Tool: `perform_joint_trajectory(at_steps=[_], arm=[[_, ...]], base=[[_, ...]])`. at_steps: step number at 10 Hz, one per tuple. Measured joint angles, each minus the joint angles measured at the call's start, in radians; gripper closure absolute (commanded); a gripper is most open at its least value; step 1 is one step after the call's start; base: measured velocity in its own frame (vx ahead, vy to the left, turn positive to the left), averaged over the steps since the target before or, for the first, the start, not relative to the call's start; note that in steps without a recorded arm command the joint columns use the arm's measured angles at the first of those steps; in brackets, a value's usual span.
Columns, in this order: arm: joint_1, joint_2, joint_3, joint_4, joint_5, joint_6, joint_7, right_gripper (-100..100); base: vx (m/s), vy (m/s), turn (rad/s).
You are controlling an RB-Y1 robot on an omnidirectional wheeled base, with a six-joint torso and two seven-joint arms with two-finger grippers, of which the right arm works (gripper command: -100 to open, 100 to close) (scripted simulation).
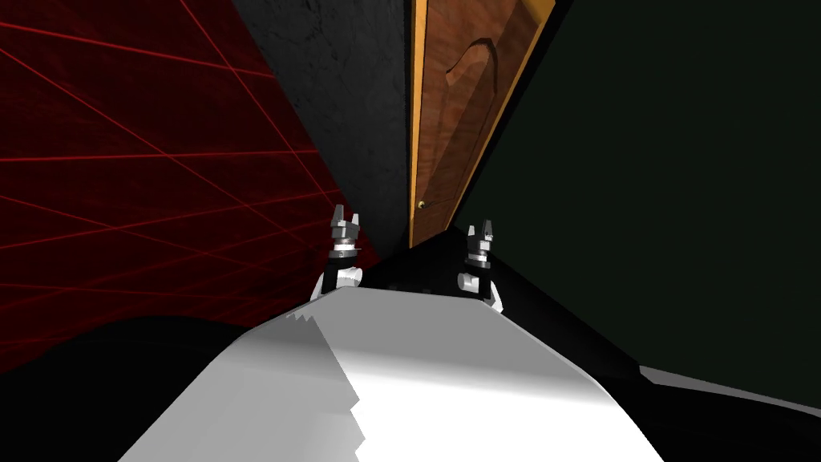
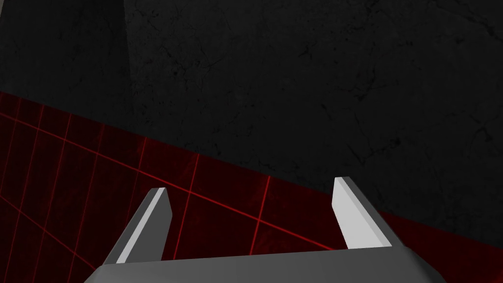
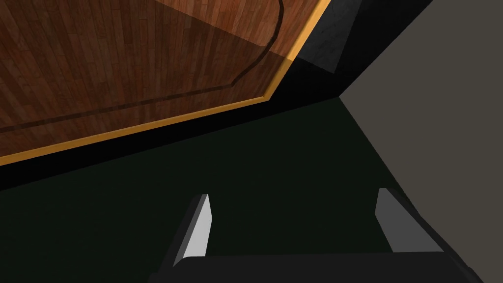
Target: Pull the door open
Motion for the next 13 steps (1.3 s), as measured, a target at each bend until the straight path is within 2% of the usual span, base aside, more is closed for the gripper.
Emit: perform_joint_trajectory(at_steps=[1,3,5,6,8,11,13], arm=[[-0.020,-0.004,0.000,0.031,0.000,-0.001,-0.001,-100],[-0.041,-0.008,0.002,0.082,0.001,-0.007,-0.001,-100],[-0.080,-0.018,0.002,0.150,0.000,-0.012,-0.005,-100],[-0.082,-0.022,0.003,0.171,-0.001,-0.017,-0.007,-100],[-0.114,-0.029,0.004,0.237,-0.001,-0.023,-0.010,-100],[-0.141,-0.039,0.009,0.317,0.000,-0.036,-0.013,-100],[-0.166,-0.046,0.009,0.365,-0.001,-0.036,-0.015,-100]], base=[[0.048,-0.056,0.081],[0.058,-0.054,0.155],[0.061,-0.070,0.144],[0.050,-0.063,0.138],[0.055,-0.085,0.219],[0.039,-0.055,0.076],[0.043,-0.061,0.175]])
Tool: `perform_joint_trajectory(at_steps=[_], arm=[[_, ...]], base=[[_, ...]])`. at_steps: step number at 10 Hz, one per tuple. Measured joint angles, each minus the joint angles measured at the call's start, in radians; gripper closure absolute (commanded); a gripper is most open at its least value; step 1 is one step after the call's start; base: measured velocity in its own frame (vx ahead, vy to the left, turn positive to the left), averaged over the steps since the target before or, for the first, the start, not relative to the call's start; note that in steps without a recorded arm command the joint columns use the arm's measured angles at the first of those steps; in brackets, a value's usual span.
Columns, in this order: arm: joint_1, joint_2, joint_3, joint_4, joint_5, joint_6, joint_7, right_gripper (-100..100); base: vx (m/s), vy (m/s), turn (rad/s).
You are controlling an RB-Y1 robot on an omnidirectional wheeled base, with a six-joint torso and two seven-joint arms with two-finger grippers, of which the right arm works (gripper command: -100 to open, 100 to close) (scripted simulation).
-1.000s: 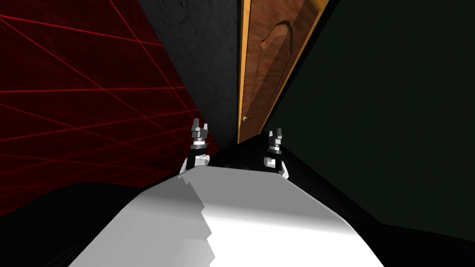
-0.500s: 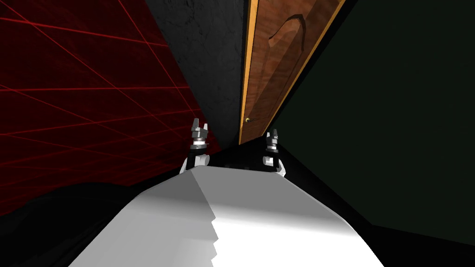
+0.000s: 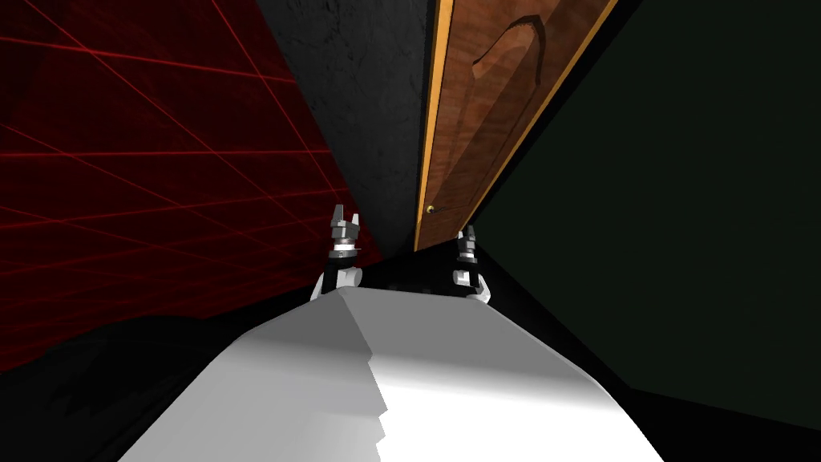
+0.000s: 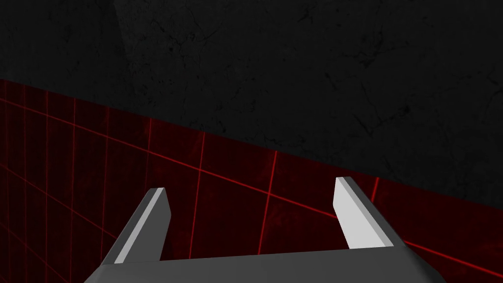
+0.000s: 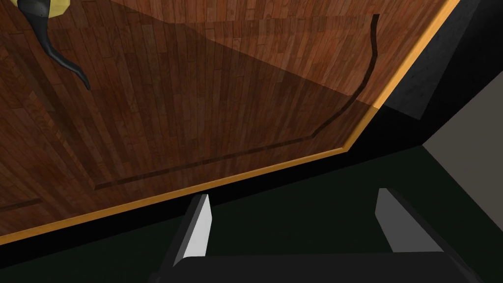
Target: Pull the door open
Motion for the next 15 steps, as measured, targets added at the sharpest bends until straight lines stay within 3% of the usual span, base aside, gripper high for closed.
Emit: perform_joint_trajectory(at_steps=[3,9,15], arm=[[-0.039,-0.009,0.002,0.069,0.000,0.002,-0.002,-100],[-0.119,-0.028,0.006,0.253,0.000,-0.028,-0.008,-100],[-0.195,-0.053,0.011,0.422,-0.001,-0.038,-0.019,-100]], base=[[0.031,-0.060,0.083],[0.040,-0.079,0.163],[0.031,-0.079,0.129]])
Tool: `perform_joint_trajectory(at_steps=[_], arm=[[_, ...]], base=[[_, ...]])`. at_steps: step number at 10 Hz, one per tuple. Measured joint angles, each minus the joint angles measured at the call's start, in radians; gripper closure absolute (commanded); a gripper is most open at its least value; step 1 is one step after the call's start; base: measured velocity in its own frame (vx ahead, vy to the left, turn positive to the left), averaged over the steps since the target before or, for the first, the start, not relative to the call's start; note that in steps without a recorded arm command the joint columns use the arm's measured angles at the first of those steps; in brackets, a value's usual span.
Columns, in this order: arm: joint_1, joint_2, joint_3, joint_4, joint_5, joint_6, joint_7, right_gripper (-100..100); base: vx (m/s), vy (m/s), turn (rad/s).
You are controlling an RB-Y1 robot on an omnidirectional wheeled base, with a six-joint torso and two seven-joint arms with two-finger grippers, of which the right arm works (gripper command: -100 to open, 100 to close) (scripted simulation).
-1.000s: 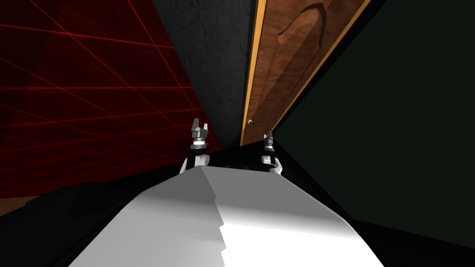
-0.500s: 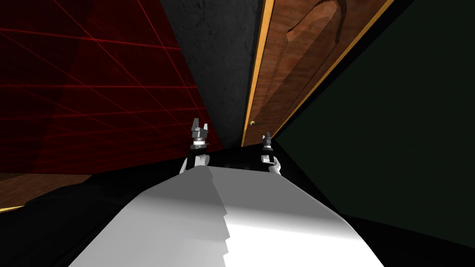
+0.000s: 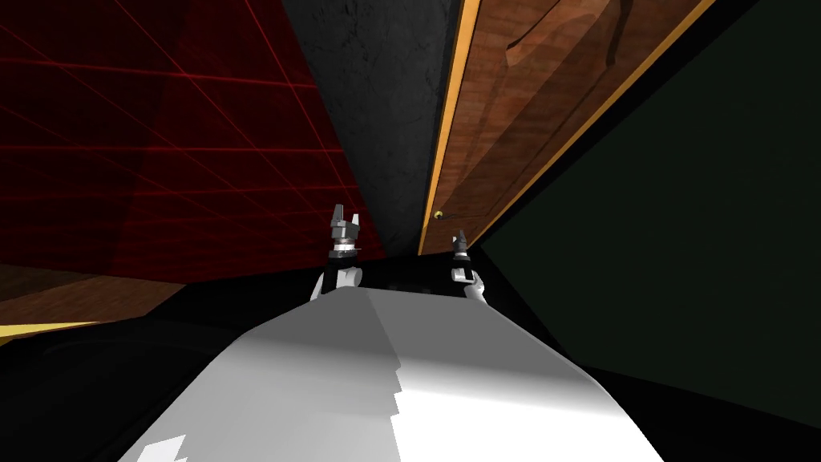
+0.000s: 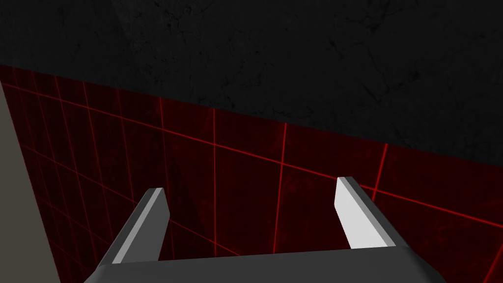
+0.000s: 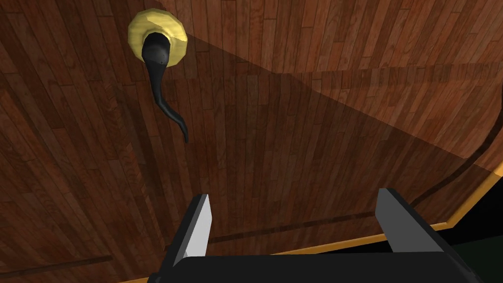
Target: Pull the door open
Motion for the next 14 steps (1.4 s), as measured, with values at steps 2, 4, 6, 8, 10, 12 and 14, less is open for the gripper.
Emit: perform_joint_trajectory(at_steps=[2,4,6,8,10,12,14], arm=[[-0.028,-0.006,0.001,0.057,0.000,-0.006,0.000,-100],[-0.051,-0.012,0.002,0.111,0.000,-0.010,-0.004,-100],[-0.072,-0.017,0.003,0.157,0.000,-0.015,-0.005,-100],[-0.098,-0.023,0.005,0.215,0.000,-0.021,-0.007,-100],[-0.119,-0.031,0.006,0.259,-0.001,-0.023,-0.010,-100],[-0.144,-0.036,0.007,0.309,-0.001,-0.027,-0.012,-100],[-0.171,-0.040,0.008,0.368,-0.001,-0.032,-0.012,-100]], base=[[0.034,-0.070,0.142],[0.025,-0.070,0.144],[0.021,-0.073,0.086],[0.030,-0.088,0.190],[0.019,-0.057,0.079],[0.020,-0.082,0.161],[0.023,-0.091,0.156]])
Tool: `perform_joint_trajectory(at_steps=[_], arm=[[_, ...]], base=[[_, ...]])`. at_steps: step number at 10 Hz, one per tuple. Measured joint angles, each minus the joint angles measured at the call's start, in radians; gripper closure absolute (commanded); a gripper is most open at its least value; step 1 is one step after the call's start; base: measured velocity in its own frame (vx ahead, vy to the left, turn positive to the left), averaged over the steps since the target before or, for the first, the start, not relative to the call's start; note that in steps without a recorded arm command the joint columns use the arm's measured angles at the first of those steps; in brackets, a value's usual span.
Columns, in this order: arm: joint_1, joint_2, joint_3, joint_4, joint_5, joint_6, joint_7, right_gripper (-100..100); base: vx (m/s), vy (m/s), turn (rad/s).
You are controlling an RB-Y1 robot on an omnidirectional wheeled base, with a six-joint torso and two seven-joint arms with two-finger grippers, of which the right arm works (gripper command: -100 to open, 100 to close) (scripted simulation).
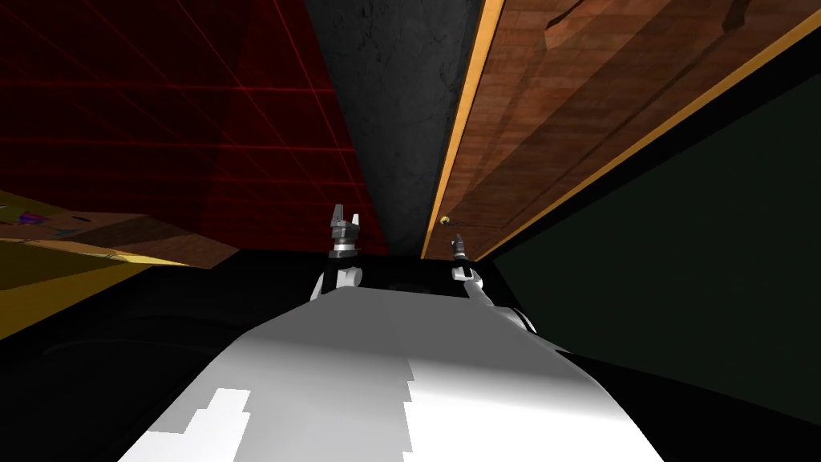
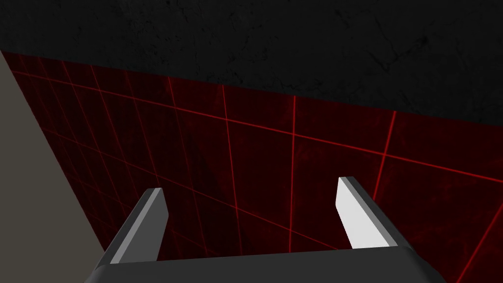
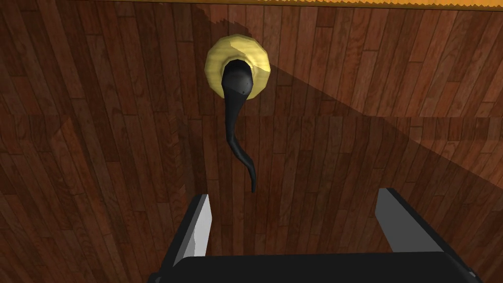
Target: Pull the door open
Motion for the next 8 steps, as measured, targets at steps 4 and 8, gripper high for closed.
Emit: perform_joint_trajectory(at_steps=[4,8], arm=[[-0.029,-0.010,0.002,0.072,0.000,-0.010,-0.006,-100],[-0.067,-0.019,0.004,0.153,0.000,-0.017,-0.008,-100]], base=[[0.016,-0.054,0.075],[0.016,-0.064,0.104]])
